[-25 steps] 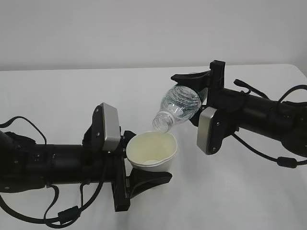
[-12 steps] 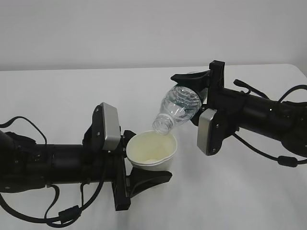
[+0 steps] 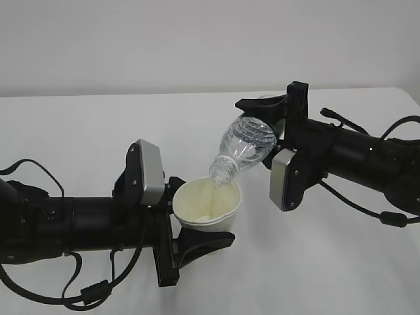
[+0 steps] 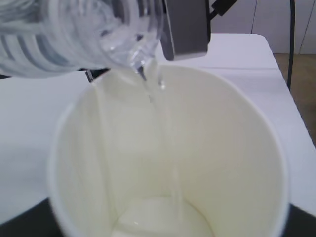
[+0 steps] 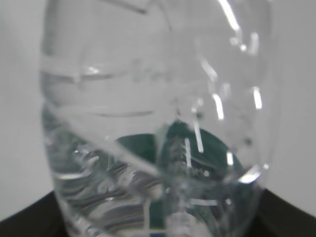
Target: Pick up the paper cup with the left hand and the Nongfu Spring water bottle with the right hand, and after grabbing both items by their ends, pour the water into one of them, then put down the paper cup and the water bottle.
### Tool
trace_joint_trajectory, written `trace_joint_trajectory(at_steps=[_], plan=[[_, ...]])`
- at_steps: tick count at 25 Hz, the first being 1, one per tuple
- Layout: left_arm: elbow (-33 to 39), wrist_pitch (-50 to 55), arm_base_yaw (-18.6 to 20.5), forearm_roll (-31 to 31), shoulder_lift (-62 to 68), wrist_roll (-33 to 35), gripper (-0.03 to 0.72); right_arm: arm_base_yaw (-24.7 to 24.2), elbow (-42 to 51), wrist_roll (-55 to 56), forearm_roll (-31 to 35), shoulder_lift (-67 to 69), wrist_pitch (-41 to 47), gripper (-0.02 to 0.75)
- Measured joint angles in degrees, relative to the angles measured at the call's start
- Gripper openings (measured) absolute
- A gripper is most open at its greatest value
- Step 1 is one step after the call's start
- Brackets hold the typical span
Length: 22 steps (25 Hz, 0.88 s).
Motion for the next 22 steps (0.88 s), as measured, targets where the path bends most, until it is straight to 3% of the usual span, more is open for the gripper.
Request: trace_joint_trajectory(at_steps=[22], plan=[[0.0,-0.6,0.0,-0.1,0.0,0.0,0.47,0.0,-0.2,-0.2,0.2,-0.2,0.0,0.473]])
